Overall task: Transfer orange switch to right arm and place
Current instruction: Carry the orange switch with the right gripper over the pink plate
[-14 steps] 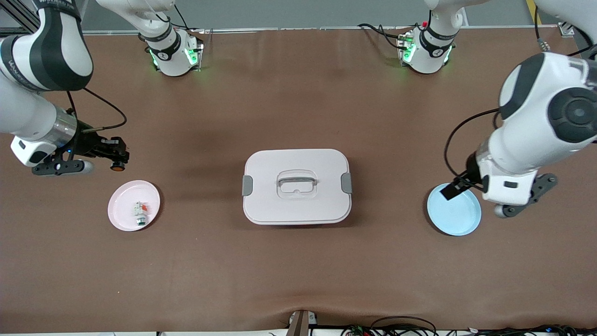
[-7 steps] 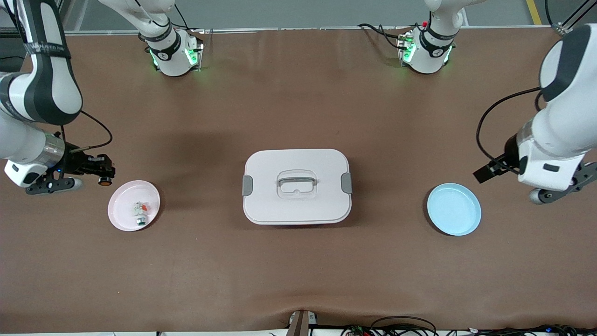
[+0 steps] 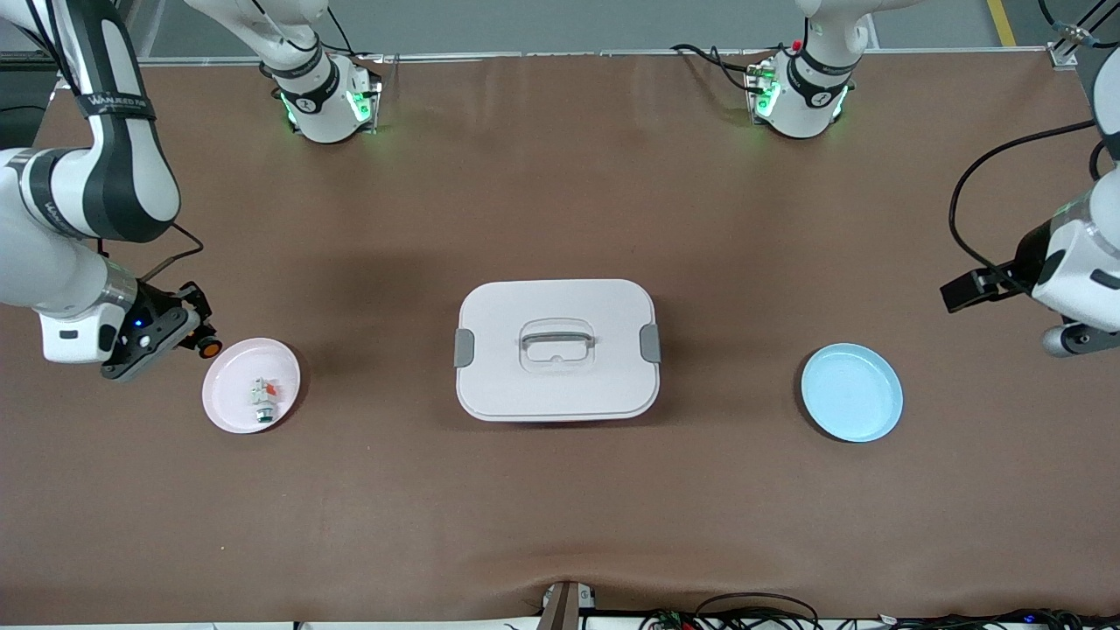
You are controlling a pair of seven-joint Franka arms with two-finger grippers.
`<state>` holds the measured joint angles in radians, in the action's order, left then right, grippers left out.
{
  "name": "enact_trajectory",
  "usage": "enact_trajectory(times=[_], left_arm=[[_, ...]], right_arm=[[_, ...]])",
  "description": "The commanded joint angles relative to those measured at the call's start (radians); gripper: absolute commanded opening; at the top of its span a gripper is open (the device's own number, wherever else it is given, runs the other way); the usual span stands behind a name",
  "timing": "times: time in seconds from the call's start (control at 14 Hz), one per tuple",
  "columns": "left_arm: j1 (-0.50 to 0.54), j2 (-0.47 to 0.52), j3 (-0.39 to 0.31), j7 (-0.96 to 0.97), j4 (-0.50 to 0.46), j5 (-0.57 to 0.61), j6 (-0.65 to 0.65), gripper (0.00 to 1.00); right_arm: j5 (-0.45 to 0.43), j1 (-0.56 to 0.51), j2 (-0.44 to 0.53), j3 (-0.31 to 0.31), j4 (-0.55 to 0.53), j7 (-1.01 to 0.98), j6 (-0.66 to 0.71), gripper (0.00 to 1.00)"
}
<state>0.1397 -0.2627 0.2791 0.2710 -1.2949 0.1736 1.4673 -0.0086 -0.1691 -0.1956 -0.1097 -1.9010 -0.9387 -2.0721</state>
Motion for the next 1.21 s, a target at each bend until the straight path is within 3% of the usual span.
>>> enact_trajectory(times=[0.0, 0.29, 0.57, 1.14], left_arm=[[-0.081, 0.115, -0.134, -0.119, -0.105, -0.068, 0.002, 1.00], [-0.156, 0.195, -0.219, -0.150, -0.173, -0.111, 0.007, 1.00], [-0.163, 0.243, -0.219, -0.150, -0.241, -0.114, 0.039, 1.00], [-0.163, 0.238, -0.209, -0.150, -0.236, -0.140, 0.054, 1.00]], right_arm=[[-0.040, 0.016, -0.016, -0.002, 0.008, -0.155, -0.019, 0.00], [-0.050, -0.015, -0.074, 0.002, 0.000, -0.369, -0.118, 0.00], [-0.065, -0.088, -0.175, 0.002, 0.007, -0.589, -0.252, 0.00], [-0.123, -0.090, -0.286, 0.002, 0.008, -0.612, -0.358, 0.00]])
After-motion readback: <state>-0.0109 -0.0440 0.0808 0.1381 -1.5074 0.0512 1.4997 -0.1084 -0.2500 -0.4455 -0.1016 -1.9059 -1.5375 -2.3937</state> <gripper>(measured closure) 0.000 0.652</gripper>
